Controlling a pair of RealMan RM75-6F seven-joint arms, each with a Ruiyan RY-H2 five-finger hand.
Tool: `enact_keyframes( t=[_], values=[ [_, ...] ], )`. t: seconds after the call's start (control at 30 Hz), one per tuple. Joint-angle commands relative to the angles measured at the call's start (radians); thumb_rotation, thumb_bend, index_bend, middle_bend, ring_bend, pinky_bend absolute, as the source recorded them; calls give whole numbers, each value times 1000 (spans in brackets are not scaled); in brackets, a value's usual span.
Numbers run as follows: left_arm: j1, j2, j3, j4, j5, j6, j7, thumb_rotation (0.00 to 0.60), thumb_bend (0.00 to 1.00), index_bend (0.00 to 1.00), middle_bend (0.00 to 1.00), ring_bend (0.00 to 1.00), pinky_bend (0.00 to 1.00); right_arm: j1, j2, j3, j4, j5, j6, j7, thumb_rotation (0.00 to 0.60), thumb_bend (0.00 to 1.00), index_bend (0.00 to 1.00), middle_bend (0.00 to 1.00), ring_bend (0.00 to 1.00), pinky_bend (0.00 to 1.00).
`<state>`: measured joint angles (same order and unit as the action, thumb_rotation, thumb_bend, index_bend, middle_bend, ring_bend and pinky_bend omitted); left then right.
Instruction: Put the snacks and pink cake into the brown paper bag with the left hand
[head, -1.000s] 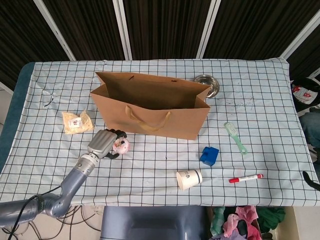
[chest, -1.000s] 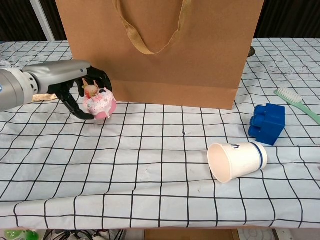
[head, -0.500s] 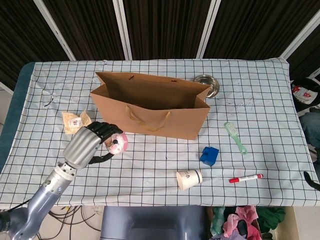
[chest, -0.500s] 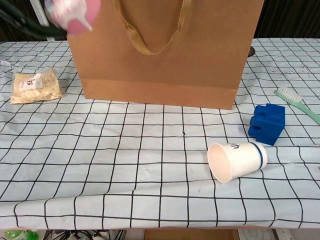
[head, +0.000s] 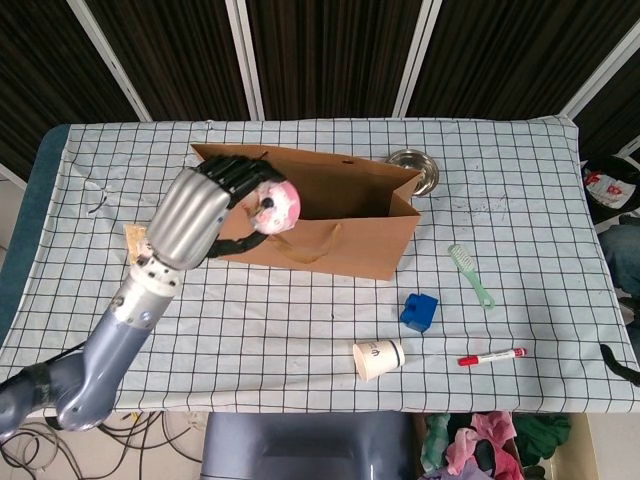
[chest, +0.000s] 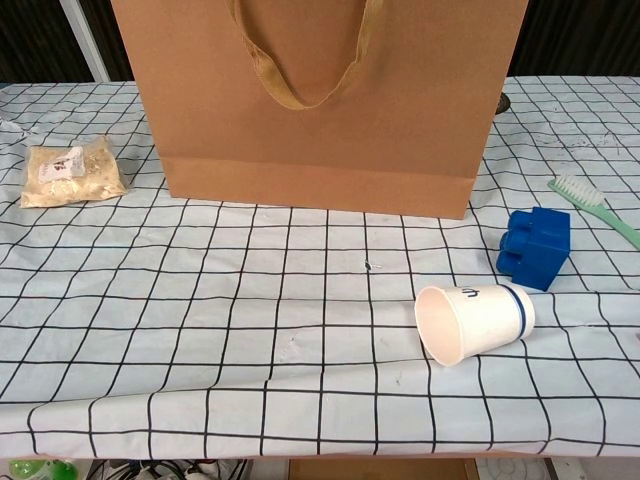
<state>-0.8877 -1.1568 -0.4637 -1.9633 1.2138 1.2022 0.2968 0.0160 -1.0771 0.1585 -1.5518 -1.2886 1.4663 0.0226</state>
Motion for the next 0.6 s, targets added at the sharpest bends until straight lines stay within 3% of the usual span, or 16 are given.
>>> enact_keyframes(
  t=[0.03,0.37,0.43,0.5,0.6],
  values=[
    [-103,-67,-47,77,-139,-74,115,600,381,379,464,305,384,0,1,2,0,5,-1,0,600,211,207,110,252,333],
    [-182,-155,-28,162,-352,-90,224,600,361,335,415,260,362,-6,10,8,0,8,5,20,600,211,207,110,252,333],
    [-190,-158,-21,168,-391,-94,243,600,301,302,357,206,329,-7,12,9,0,8,8,24,600,211,206,110,252,333],
    [-198,-158,-12,175,-434,-97,270,600,152,223,215,77,219,-8,13,9,1,10,7,28,600,211,205,110,252,333],
    [-209,-141,-3,163,-520,-112,313,600,15,159,72,0,63,-8,14,10,2,11,6,33,600,211,204,110,252,333]
  ],
)
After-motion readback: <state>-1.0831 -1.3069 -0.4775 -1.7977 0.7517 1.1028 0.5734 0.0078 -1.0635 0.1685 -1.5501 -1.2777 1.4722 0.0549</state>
